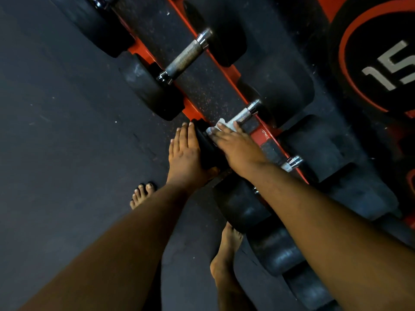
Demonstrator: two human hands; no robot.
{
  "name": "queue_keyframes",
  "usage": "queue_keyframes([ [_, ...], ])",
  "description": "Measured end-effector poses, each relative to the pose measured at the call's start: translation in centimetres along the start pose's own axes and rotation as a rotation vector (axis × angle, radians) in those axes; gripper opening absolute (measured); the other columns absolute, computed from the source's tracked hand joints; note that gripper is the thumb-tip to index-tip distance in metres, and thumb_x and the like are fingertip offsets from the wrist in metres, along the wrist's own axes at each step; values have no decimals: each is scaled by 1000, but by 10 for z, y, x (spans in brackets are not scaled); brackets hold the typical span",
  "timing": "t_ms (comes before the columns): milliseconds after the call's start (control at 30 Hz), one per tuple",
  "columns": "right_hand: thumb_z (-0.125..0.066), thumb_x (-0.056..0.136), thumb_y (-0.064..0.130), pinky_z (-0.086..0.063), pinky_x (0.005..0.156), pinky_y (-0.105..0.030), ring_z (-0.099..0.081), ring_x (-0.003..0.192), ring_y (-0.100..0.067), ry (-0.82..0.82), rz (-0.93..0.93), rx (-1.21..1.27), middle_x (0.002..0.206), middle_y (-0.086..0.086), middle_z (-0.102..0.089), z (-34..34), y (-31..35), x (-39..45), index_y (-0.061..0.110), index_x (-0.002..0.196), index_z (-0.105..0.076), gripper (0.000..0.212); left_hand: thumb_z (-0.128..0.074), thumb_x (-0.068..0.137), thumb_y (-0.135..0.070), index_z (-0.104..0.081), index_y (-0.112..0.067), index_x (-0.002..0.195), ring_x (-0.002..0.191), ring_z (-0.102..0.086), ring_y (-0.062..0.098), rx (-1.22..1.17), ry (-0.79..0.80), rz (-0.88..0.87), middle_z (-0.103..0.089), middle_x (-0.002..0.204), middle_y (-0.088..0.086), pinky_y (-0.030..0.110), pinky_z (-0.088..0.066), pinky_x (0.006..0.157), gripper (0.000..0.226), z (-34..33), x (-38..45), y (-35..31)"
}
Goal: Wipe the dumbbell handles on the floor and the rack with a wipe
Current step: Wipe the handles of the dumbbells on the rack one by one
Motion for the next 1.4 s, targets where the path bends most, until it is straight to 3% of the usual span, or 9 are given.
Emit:
queue_keyframes([
  [167,-45,90,-12,-3,123,-33,-24,152,-20,41,44,65,160,-5,-35,-1,-21,-48,12,153,-38,68,-75,85,-42,-5,-7,162,157,8,28,-42,-74,-59,3,170,13,42,6,126,110,-10,-31,-8],
  [333,-32,93,4,-25,123,-42,-38,146,-19,-231,-155,161,154,-6,-45,-16,-42,-113,10,147,-48,57,-73,89,-34,-9,-5,162,156,13,28,-69,-56,-173,6,169,13,42,4,126,101,-53,-86,-37],
  [567,-10,84,14,-10,124,-49,-36,147,-25,296,25,-241,152,-8,-49,-69,-61,-141,10,149,-46,75,-78,75,-63,15,-6,159,154,22,23,-66,310,41,20,168,11,42,9,126,138,-123,-111,-67],
  [667,-30,87,14,-26,120,-54,-58,126,-26,228,92,-392,125,-7,-66,-63,-77,-140,11,131,-64,56,-88,64,-59,14,-5,159,155,19,25,-75,281,141,16,169,11,44,10,126,150,-129,-100,-75],
  [767,-58,91,18,-21,122,-55,-53,132,-28,140,-17,-382,129,-7,-63,-61,-85,-148,13,135,-59,44,-89,60,-58,11,-5,159,156,14,26,-65,249,171,10,169,12,44,9,126,151,-132,-95,-77],
  [867,-48,97,28,-19,123,-52,-36,147,-29,175,83,-433,152,-8,-47,-73,-73,-173,13,150,-43,56,-86,62,-59,7,-5,160,157,8,27,-26,216,164,3,169,12,46,4,127,145,-133,-97,-78],
  [1100,-37,98,15,-18,122,-52,-49,127,-28,370,40,-452,131,-8,-57,-56,-57,-113,16,136,-50,40,-90,59,-57,9,-8,160,157,7,26,19,221,148,3,169,8,46,3,127,149,-133,-93,-74],
  [1300,-30,91,16,-24,121,-55,-39,143,-35,254,131,-527,148,-14,-48,-62,-73,-173,8,150,-43,61,-92,61,-51,13,-10,160,156,12,26,19,254,181,9,170,7,45,5,127,150,-132,-93,-76],
  [1400,-23,90,16,-23,121,-52,-49,130,-31,259,107,-496,134,-11,-55,-63,-70,-148,11,140,-50,57,-91,61,-53,14,-10,159,157,11,27,30,260,175,9,170,7,47,3,127,150,-132,-92,-74],
])
Point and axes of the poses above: each hand's wrist, its own x-axis towards the middle knuckle, its own z-axis out of the back of the hand, y = z × x, the point moved 2 cm from there along x, towards the middle knuckle
